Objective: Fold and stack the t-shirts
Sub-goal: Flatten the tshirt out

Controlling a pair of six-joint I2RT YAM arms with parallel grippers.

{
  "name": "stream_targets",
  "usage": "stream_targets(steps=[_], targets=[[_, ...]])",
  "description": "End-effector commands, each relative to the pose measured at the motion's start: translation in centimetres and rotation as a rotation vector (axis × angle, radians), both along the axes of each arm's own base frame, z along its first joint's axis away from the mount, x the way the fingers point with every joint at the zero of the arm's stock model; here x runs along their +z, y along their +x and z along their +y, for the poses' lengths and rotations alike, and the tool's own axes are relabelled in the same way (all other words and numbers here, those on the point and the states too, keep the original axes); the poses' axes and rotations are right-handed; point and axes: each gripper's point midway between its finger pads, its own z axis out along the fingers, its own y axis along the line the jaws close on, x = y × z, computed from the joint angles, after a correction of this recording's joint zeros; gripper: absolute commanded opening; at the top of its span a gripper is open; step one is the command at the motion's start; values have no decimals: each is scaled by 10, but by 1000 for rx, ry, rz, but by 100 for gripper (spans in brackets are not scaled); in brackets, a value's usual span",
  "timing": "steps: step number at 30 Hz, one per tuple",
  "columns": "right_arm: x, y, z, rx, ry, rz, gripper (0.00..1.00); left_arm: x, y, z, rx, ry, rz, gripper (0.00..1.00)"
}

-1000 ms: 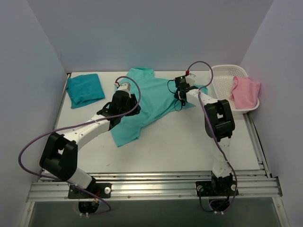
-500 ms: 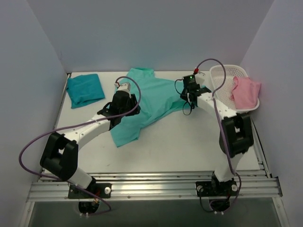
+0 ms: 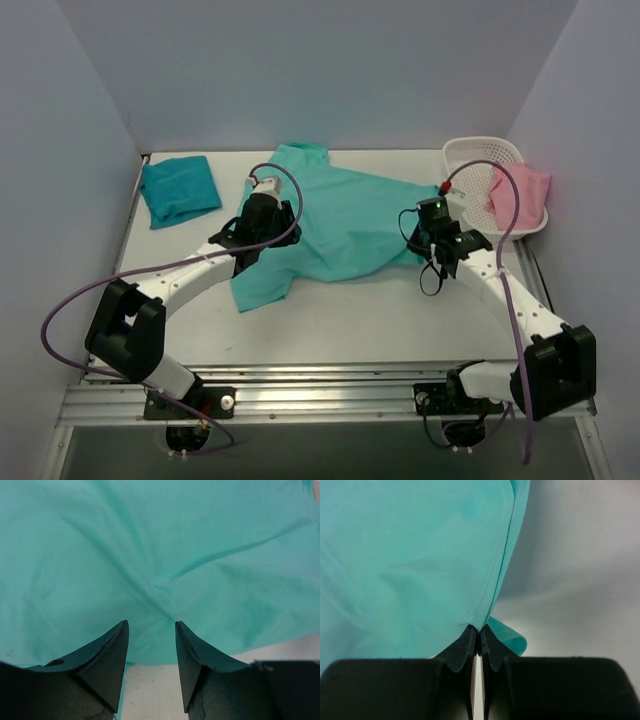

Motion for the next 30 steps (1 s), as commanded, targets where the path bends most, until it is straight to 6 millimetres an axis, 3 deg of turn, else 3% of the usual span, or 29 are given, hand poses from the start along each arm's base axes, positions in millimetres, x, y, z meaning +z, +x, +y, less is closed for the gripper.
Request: stream_targets(steps=[1, 2, 3, 4, 5, 6, 7, 8, 9, 10, 12, 17, 22, 26, 27, 28, 30], targets=[[0, -40, -11, -17, 32, 33, 0, 29, 5, -6, -4, -41, -64, 51], [6, -51, -15, -30, 47, 19, 0, 29, 5, -7, -7, -40, -65, 51], [-2, -60, -18, -48, 51, 27, 0, 28, 5, -6, -3, -38, -65, 51], [7, -64, -25, -98, 73, -20, 0, 28, 6, -6, -1, -36, -67, 51], [11, -59, -27, -121, 87, -68, 45, 28, 6, -6, -1, -38, -67, 51], [8, -55, -32, -148, 80, -92, 97, 28, 7, -7, -1, -40, -68, 51], [-9, -48, -38, -171, 46, -71, 100, 28, 9, -10, -1, -50, -63, 51], [-21, -43, -51, -211, 18, -35, 100, 29, 9, -15, -17, -61, -60, 51], [-30, -39, -51, -201, 11, 8, 100, 28, 8, -20, -30, -63, -55, 51], [-46, -34, -47, -181, -8, 79, 100, 30, 6, -22, -42, -54, -53, 51], [-56, -34, -35, -137, 23, 91, 100, 34, 1, -19, -31, -27, -61, 51], [-47, -56, -25, -109, 83, 51, 100, 38, -9, -4, 7, -14, -76, 51], [-25, -97, 4, -5, 117, 18, 100, 45, -28, -8, 3, -26, -72, 51], [-26, -118, 30, 62, 220, 16, 99, 42, -33, 8, 72, 32, -83, 52], [-35, -122, 34, 72, 239, 31, 97, 36, -33, 13, 89, 49, -79, 52], [-35, -121, 40, 89, 260, 23, 84, 33, -30, 18, 113, 68, -80, 52], [-43, -121, 44, 101, 254, 28, 68, 22, -21, 23, 134, 81, -64, 52]])
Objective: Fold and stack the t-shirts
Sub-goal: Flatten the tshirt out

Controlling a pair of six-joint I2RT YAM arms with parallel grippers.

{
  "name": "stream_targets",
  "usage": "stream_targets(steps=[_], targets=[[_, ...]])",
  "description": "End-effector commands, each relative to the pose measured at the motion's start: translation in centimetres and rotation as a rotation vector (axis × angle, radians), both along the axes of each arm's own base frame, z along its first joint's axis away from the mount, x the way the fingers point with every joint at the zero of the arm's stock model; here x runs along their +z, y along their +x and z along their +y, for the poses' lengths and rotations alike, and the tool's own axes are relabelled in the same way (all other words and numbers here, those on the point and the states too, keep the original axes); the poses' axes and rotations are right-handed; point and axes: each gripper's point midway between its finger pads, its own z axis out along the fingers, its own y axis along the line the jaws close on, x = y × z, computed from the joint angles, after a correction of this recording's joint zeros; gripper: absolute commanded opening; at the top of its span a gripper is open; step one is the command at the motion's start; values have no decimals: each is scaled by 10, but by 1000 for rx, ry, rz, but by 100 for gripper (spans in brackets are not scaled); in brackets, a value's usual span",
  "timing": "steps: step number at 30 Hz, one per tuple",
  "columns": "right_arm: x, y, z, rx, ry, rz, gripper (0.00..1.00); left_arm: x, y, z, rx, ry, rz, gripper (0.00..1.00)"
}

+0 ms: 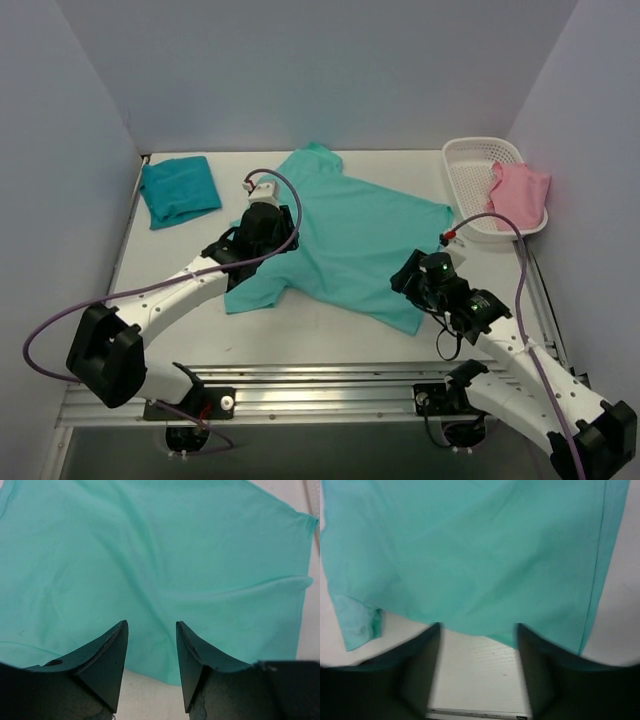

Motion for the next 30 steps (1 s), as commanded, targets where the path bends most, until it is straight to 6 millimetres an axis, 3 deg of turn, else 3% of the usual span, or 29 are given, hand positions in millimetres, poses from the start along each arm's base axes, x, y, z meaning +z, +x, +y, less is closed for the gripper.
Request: stream_targets(steps=[1, 3, 5, 6, 7, 8, 9, 10, 11, 12, 16, 17, 19, 20, 22, 23, 25, 30], targets=[[-31, -4, 8, 10, 5, 74, 28, -12, 16, 19, 87, 45, 5, 52], [-36, 4, 7, -6, -19, 74, 0, -29, 30, 16, 76, 55, 39, 52], [-38, 22, 8, -11, -68, 67, 0, -27, 49, 10, 66, 41, 29, 52], [-36, 32, 6, -22, -75, 57, 0, -41, 66, 14, 78, 50, 43, 52], [-37, 48, 9, -13, -91, 55, 0, -28, 84, 9, 70, 34, 13, 51], [-40, 54, 14, 17, -69, 75, 0, -29, 96, 8, 63, 29, 15, 50], [-50, 69, 8, -1, -65, 100, 0, -53, 111, 13, 56, 51, 63, 50], [-52, 76, 7, 3, -50, 109, 0, -58, 122, 13, 53, 56, 73, 50], [-54, 82, 7, 14, -42, 122, 0, -41, 144, 9, 55, 37, 45, 49], [-60, 90, 7, 21, -20, 137, 0, -73, 150, 10, 50, 65, 124, 47], [-73, 109, -5, -10, -12, 151, 0, -95, 188, 28, 76, 62, 176, 47], [-77, 112, -9, -17, -7, 160, 0, -109, 194, 33, 85, 74, 201, 47], [-92, 118, -17, -24, 15, 193, 0, -107, 205, 42, 102, 74, 211, 47], [-96, 121, -21, -32, 23, 204, 0, -118, 210, 55, 124, 74, 234, 47], [-110, 128, -32, -48, 35, 235, 0, -119, 217, 65, 140, 60, 244, 47], [-114, 132, -36, -55, 37, 245, 0, -132, 219, 77, 157, 65, 276, 47], [-126, 136, -42, -65, 49, 277, 0, -134, 226, 84, 167, 59, 288, 47], [-144, 136, -62, -118, 121, 330, 0, -166, 225, 95, 159, 48, 378, 48]])
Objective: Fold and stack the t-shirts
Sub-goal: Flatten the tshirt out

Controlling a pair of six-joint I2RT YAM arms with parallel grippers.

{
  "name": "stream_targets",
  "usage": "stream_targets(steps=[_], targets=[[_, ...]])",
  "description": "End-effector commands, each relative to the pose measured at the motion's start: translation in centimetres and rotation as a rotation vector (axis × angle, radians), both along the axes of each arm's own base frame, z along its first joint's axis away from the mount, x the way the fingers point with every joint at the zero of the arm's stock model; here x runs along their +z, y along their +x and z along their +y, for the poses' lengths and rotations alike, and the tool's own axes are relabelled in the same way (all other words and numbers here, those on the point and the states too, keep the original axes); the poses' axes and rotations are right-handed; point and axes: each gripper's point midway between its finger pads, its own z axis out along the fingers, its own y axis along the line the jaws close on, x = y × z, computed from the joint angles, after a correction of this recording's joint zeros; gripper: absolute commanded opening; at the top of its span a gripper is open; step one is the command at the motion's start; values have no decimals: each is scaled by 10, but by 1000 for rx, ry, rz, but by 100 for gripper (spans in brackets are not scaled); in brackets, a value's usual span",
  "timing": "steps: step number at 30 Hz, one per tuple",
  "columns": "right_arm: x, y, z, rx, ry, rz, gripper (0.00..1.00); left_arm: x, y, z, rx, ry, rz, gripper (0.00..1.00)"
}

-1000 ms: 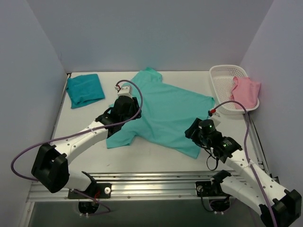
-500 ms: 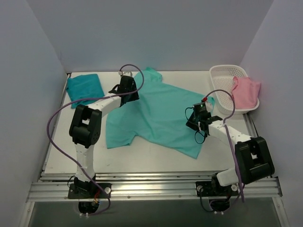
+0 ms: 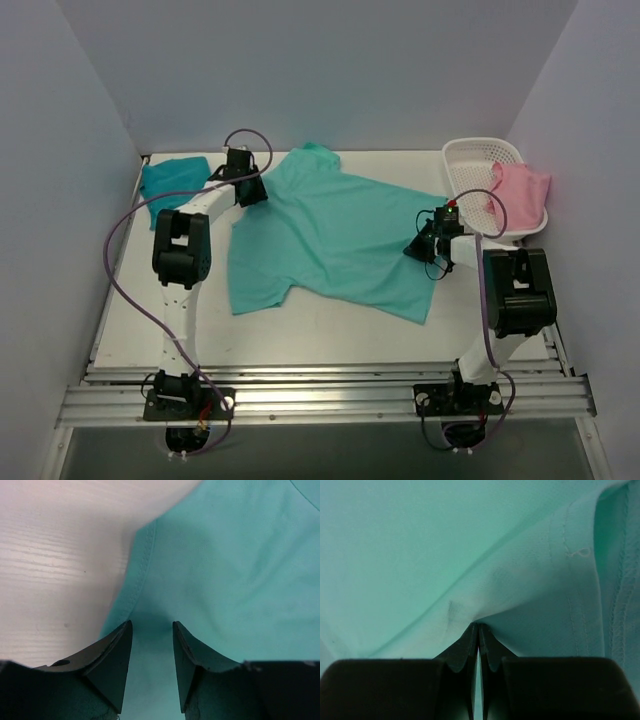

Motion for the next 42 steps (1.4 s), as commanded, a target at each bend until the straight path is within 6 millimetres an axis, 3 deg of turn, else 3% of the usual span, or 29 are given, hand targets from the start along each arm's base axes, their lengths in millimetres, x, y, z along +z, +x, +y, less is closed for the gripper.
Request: stream_targets(steps=[1, 3, 7, 8, 10, 11, 12, 17, 19, 20, 21, 24, 25, 27, 28, 29, 30, 31, 33, 34, 36, 37, 38, 39, 40, 41, 42], targets=[[-21, -16, -10, -11, 30, 84, 0, -19, -8, -2, -34, -21, 87, 48], [-23, -15, -33, -71, 53, 92, 0, -28, -12, 4, -15, -9, 130, 48], [-23, -8, -48, -120, 82, 92, 0, -35, -25, 10, 27, -5, 171, 48], [-19, 0, -51, -129, 82, 76, 0, -29, -27, 16, 53, 8, 159, 48], [-22, 7, -59, -162, 80, 85, 0, -42, -45, 25, 107, 22, 193, 48], [-17, 19, -63, -174, 73, 66, 0, -32, -46, 29, 128, 21, 167, 48], [-23, 21, -65, -182, 74, 86, 0, -44, -60, 33, 148, 12, 190, 50], [-26, 46, -70, -198, 67, 85, 0, -34, -69, 29, 170, -41, 175, 50], [-17, 62, -74, -202, 57, 56, 0, -29, -69, 23, 159, -61, 154, 50], [-18, 64, -72, -198, 52, 64, 0, -15, -64, 19, 150, -65, 113, 50], [-7, 76, -71, -189, 54, 35, 0, -5, -59, 15, 139, -66, 84, 50], [15, 87, -56, -152, 27, 9, 0, 43, -35, 6, 92, -67, -44, 51], [28, 93, -53, -143, 13, -18, 1, 68, -23, 3, 79, -77, -100, 52], [53, 93, -41, -123, -20, -45, 19, 90, -19, 6, 71, -72, -121, 52], [68, 99, -38, -115, -34, -72, 34, 109, -17, 5, 63, -78, -152, 52], [83, 96, -36, -104, -59, -85, 63, 125, -15, 6, 60, -82, -184, 53], [93, 95, -25, -84, -89, -102, 71, 137, -15, 7, 62, -85, -211, 53], [104, 96, -22, -77, -104, -116, 76, 162, -16, 8, 60, -95, -260, 54], [130, 91, -15, -58, -129, -156, 80, 183, -22, 10, 53, -98, -294, 54], [136, 87, -13, -54, -136, -163, 80, 206, -30, 10, 49, -110, -328, 54], [146, 71, -13, -54, -149, -185, 80, 205, -47, 8, 40, -119, -316, 55], [145, 63, -9, -43, -150, -184, 80, 223, -61, 8, 37, -133, -345, 55], [139, 46, -10, -39, -150, -177, 79, 221, -70, 6, 44, -147, -338, 55], [135, 36, -10, -34, -147, -169, 79, 196, -86, 4, 39, -142, -286, 56], [131, 28, -8, -25, -147, -172, 78, 206, -99, -4, 23, -153, -314, 56], [137, 16, -9, -21, -146, -192, 76, 197, -109, -10, 16, -156, -298, 56], [115, -4, -11, -7, -160, -144, 74, 169, -126, -13, 6, -137, -241, 56]])
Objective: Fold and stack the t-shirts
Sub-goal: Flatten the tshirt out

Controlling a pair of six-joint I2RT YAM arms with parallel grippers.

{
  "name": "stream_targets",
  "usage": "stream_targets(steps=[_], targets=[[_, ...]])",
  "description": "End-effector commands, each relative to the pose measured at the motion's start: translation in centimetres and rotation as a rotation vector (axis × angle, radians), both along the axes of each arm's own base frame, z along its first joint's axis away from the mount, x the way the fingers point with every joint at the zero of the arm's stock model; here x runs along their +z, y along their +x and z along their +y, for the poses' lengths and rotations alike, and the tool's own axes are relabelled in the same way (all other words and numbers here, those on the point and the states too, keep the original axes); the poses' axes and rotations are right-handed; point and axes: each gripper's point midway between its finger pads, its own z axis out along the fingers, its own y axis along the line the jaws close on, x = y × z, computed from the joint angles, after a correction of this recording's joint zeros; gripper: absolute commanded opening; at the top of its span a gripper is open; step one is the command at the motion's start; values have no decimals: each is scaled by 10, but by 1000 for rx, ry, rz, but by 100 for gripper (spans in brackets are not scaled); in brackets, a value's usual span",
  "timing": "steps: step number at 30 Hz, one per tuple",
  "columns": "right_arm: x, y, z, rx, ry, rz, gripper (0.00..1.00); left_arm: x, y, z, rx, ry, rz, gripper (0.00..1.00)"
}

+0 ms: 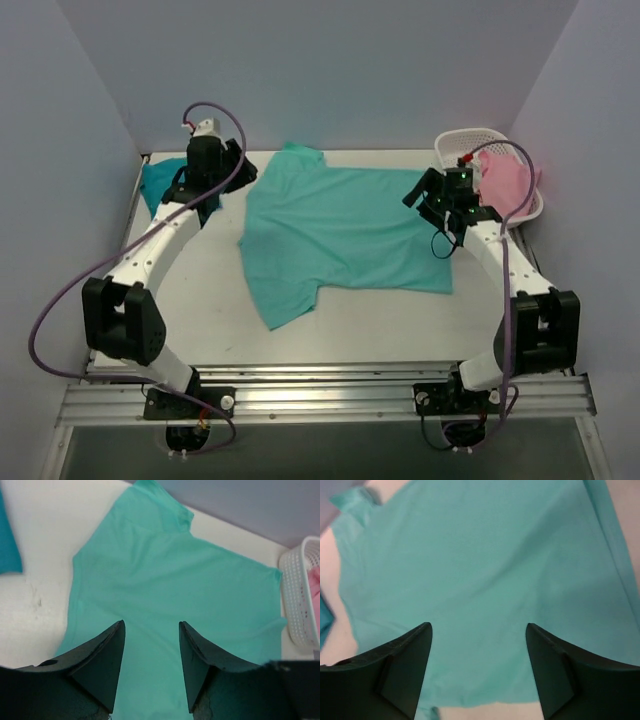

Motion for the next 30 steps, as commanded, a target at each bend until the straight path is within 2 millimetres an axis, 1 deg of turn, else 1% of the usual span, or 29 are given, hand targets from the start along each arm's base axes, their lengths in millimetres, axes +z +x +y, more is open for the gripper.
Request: stream_targets(steps=[1, 2, 3, 4, 5, 6, 7, 8, 9, 10, 12, 13, 15, 16, 17, 18, 19, 21, 22, 24, 25, 28, 30], targets=[[-50, -54, -14, -8, -66, 133, 71, -51, -43, -21, -37, 19, 99, 56], [-47, -64, -16, -2, -71, 116, 59, -62, -56, -36, -63, 20, 119, 56], [-63, -80, -19, -1, -86, 155, 51, -87, -71, -39, -71, 36, 164, 56], [-61, -87, -22, -4, -86, 143, 41, -92, -76, -44, -70, 43, 154, 56], [-66, -93, -25, -3, -84, 151, 26, -101, -86, -58, -95, 52, 164, 56], [-80, -103, -27, 2, -78, 184, 20, -117, -93, -61, -98, 68, 182, 56], [-83, -105, -28, 4, -56, 185, 7, -126, -95, -64, -97, 73, 193, 56], [-87, -107, -28, 7, -48, 192, 2, -133, -98, -68, -103, 73, 207, 56], [-91, -109, -27, 10, -38, 198, 0, -141, -101, -74, -119, 75, 221, 55], [-99, -111, -26, 8, -29, 210, 0, -155, -101, -77, -126, 81, 242, 55], [-106, -113, -21, 19, -5, 220, 0, -167, -103, -83, -137, 91, 267, 54], [-110, -114, -21, 14, -1, 222, 0, -178, -103, -85, -141, 100, 284, 54], [-115, -115, -23, -9, 5, 231, 0, -187, -104, -85, -133, 103, 304, 53], [-119, -116, -24, -19, 6, 242, 0, -196, -104, -83, -124, 111, 326, 53], [-124, -119, -25, -32, 14, 258, 0, -198, -103, -84, -114, 109, 332, 53], [-125, -114, -27, -42, 20, 242, 0, -202, -104, -83, -109, 114, 346, 53], [-131, -110, -29, -46, 40, 243, 0, -210, -106, -78, -89, 133, 373, 53], [-145, -110, -26, -31, 62, 273, 0, -216, -107, -76, -73, 143, 395, 53], [-159, -108, -32, -43, 101, 304, 0, -217, -107, -73, -61, 150, 398, 53], [-171, -106, -30, -30, 143, 327, 0, -218, -108, -70, -48, 160, 404, 53], [-183, -107, -30, -26, 177, 349, 0, -219, -109, -63, -23, 186, 412, 53], [-199, -112, -31, -44, 206, 391, 0, -221, -114, -49, 22, 238, 440, 53], [-201, -113, -35, -63, 197, 396, 0, -222, -114, -37, 56, 260, 450, 53]])
